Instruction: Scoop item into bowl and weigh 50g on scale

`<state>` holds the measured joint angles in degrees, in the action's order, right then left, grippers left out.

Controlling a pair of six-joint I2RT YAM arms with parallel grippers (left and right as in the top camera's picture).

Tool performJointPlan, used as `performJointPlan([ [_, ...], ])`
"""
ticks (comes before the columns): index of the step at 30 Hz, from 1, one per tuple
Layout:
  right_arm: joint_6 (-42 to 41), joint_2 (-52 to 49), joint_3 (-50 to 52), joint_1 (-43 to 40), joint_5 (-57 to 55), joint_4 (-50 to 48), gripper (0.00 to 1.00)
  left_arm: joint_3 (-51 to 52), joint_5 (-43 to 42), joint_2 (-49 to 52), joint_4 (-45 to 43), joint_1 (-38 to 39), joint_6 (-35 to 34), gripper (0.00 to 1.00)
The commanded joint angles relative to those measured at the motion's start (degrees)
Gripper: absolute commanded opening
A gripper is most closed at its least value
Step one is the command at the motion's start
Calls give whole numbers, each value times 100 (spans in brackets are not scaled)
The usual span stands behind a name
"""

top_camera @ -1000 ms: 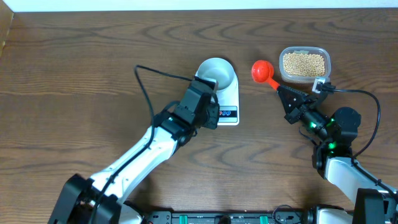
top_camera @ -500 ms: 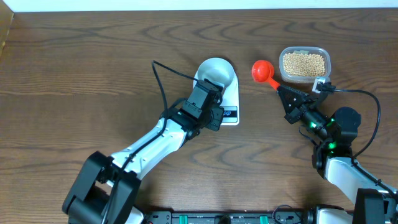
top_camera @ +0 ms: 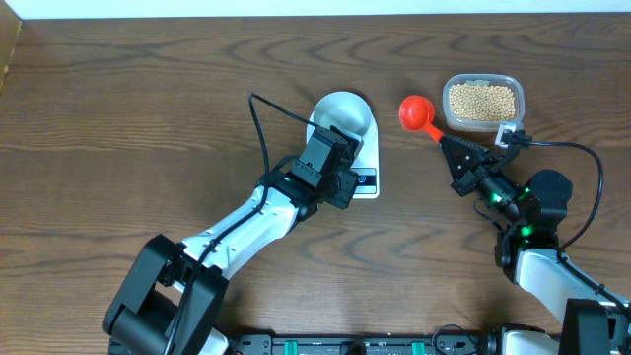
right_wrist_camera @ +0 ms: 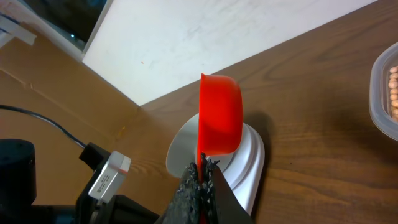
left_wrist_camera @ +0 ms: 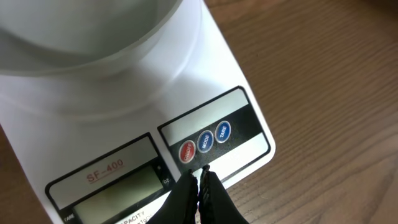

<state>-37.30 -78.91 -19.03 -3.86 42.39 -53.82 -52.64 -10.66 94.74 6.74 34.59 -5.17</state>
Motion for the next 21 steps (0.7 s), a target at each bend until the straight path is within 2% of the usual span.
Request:
performJointPlan([
  [1, 11, -17, -81, -22, -46, -20, 1, -138, -74, 133, -96, 96, 291, 7],
  [21, 11, -17, -81, -22, -48, -20, 1, -138, -70, 352, -282, 160, 328, 7],
])
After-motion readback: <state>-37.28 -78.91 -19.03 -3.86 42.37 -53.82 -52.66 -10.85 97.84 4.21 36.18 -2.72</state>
